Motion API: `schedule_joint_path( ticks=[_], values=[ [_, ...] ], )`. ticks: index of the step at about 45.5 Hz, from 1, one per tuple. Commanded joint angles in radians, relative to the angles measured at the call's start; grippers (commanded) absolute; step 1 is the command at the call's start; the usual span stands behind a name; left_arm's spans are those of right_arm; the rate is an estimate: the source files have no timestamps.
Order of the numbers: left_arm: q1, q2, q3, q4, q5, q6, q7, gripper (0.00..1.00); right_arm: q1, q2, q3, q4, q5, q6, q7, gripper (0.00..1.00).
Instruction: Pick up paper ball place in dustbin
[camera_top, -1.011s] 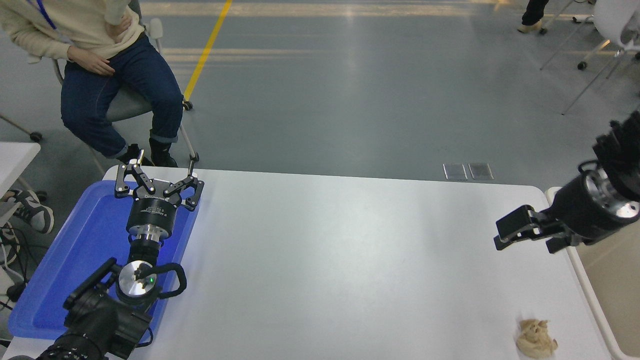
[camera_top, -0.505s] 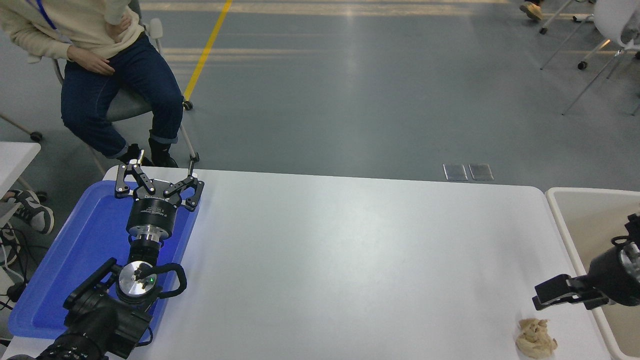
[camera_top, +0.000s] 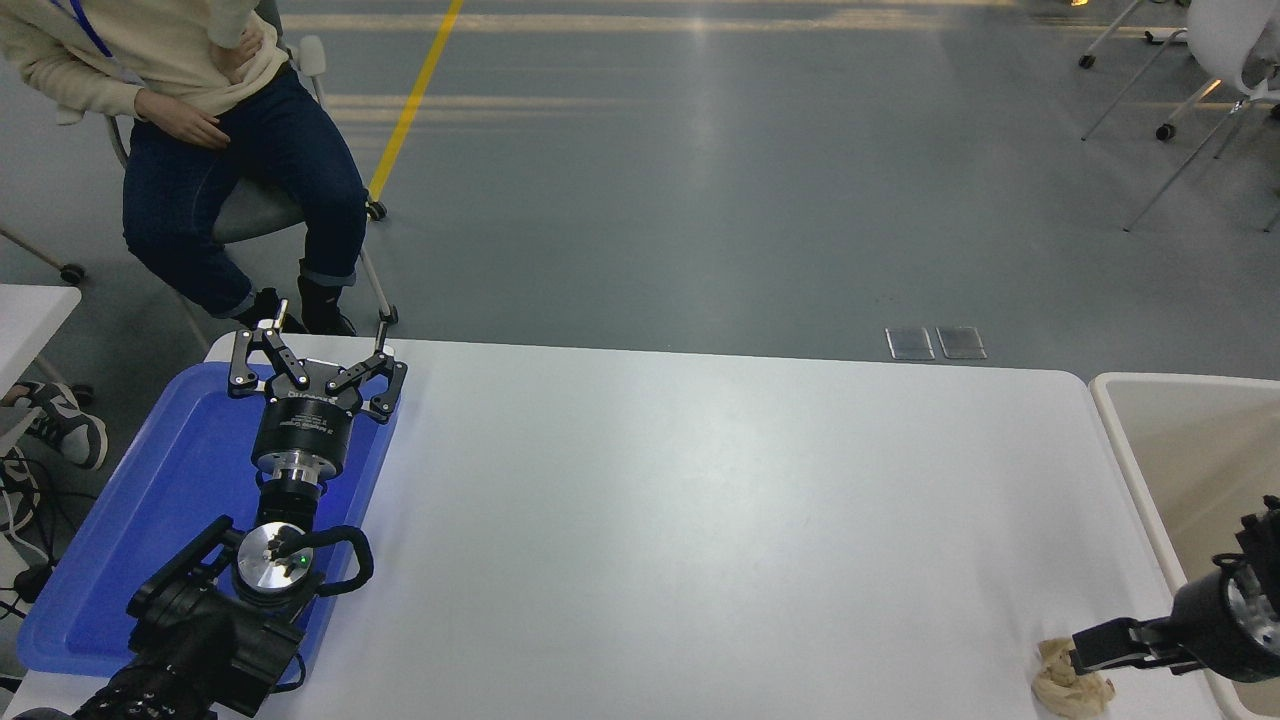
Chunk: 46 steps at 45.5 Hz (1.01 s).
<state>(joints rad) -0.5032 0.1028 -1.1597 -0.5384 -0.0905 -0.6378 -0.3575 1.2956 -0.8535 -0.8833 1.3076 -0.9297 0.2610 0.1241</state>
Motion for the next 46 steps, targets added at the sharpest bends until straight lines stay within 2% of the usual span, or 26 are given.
schedule_joint_path(
  ticks=[1,23,46],
  values=[
    [0.0,0.0,0.0,0.0,0.0,-0.002,0.0,1.0,-0.11,0.039,0.092,-0.071,-0.005,-0.022,0.0,1.0],
    [0.0,0.0,0.0,0.0,0.0,-0.003,0.0,1.0,-0.231,0.114,0.127,-0.229,-0.005,-0.022,-0.001,1.0],
    [0.0,0.0,0.0,0.0,0.0,-0.002,0.0,1.0,-0.28,0.145,0.199,-0.237,0.015,-0.023,-0.003,1.0]
  ],
)
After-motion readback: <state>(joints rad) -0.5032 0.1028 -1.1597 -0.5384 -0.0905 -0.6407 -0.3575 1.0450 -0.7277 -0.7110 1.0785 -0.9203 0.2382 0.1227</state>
